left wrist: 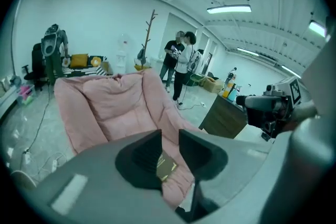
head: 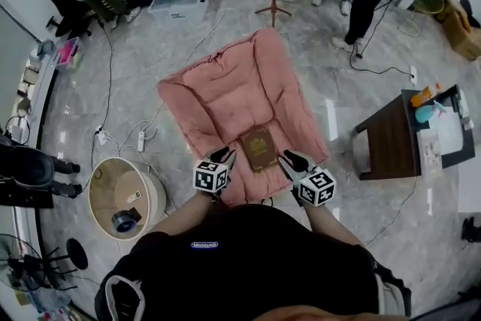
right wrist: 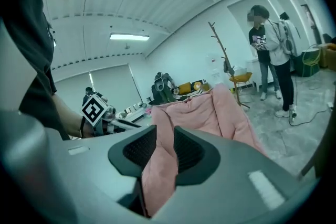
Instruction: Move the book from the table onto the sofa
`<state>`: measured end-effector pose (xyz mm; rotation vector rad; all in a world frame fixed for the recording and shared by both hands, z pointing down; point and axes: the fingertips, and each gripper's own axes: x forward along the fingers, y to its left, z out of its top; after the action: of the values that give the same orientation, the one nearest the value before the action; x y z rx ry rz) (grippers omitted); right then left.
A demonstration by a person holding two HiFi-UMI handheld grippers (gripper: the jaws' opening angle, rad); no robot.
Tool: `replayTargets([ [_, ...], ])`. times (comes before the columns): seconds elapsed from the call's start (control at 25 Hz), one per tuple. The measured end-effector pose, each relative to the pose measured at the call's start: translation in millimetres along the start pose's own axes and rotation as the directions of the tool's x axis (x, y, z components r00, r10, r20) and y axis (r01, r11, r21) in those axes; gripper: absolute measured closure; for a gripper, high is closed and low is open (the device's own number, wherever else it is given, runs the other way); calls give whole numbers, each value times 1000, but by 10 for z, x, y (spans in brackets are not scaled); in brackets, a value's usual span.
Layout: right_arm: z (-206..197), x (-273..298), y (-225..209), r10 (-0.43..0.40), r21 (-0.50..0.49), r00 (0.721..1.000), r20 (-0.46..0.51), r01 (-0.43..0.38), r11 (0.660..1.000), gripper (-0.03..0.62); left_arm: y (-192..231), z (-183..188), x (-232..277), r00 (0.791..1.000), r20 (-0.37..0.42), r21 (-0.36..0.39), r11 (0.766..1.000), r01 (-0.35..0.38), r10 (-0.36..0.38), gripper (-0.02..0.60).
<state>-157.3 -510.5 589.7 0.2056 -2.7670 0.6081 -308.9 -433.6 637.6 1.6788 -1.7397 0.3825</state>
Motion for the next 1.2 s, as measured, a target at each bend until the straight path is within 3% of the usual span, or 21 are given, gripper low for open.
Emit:
replayTargets([
  [0.32,528,55,207,49,-80,996,73,-43,996,477,-97,426,-450,994,112,100,995,-20,9,489],
  [0.64,629,124,473,38,-107,996,79,-29,994,488,-19,624,-870,977,212,144,990,-5,-26,500],
  [0.92,924,242,933,-67,-133,983,171,90,987,497,237,761,-1231,955,260,235,969,77,-139,512],
  [1.2,1045,238,1393,-179,-133,951,252,217,967,505,526,956,-1725,910,338,289,947,140,-238,523],
])
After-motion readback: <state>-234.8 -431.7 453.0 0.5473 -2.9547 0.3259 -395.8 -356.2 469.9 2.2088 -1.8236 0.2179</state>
